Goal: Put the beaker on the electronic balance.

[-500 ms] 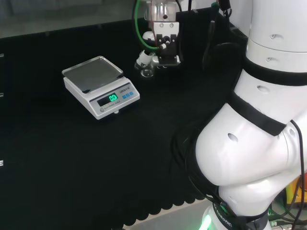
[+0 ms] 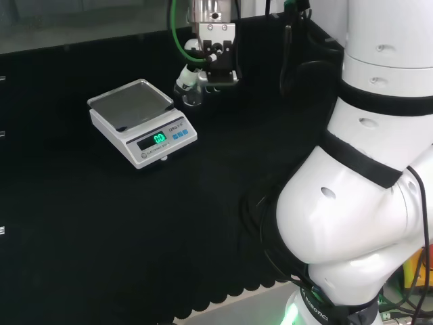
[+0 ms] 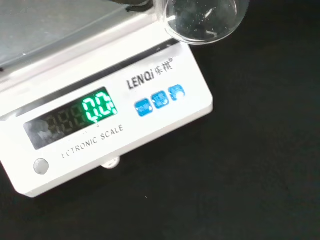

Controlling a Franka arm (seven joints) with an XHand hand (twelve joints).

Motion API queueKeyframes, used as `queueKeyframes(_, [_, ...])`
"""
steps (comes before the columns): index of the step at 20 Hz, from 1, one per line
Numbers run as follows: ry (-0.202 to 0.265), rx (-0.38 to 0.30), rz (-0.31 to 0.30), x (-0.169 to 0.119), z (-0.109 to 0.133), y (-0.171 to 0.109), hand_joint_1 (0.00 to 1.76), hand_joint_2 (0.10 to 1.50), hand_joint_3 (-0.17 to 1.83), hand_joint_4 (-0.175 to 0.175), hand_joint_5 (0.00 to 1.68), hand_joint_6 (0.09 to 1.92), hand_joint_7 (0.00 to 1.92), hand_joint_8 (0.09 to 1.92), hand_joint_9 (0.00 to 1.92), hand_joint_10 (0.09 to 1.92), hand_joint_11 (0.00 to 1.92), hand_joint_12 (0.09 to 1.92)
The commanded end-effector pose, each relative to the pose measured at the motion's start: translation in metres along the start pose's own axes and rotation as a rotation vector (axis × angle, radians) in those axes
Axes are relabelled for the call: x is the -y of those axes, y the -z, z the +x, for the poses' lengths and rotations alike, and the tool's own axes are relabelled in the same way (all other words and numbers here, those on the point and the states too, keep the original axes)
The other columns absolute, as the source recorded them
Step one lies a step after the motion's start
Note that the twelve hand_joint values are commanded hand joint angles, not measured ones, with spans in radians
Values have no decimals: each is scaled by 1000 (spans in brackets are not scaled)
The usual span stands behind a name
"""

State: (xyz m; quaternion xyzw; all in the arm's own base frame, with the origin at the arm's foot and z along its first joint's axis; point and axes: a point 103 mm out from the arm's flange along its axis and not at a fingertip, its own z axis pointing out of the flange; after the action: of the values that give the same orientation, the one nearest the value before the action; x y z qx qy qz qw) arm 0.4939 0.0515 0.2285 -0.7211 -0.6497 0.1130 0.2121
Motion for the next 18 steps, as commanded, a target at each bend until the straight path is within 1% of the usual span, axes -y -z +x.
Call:
queueKeyframes(1, [62,3,-28,-17,19,8,1110,1064,-175,-175,770,630,1050,786,1469,616,1477,855])
queueKeyframes(5, [119,23,-41,-35,35,18,1107,1063,-175,-175,766,630,1046,787,1466,614,1473,857])
queueKeyframes(7, [141,31,-46,-46,50,23,1105,1063,-175,-175,765,630,1044,787,1465,613,1472,857])
queueKeyframes(11, [186,38,-52,-66,73,29,1100,1063,-175,-175,760,630,1040,788,1460,609,1463,858])
queueKeyframes(15, [229,38,-47,-86,90,32,1096,1063,-175,-175,757,630,1035,788,1459,607,1456,860])
queueKeyframes(18, [264,44,-25,-100,104,31,1090,1065,-175,-175,754,631,1029,790,1458,604,1446,862])
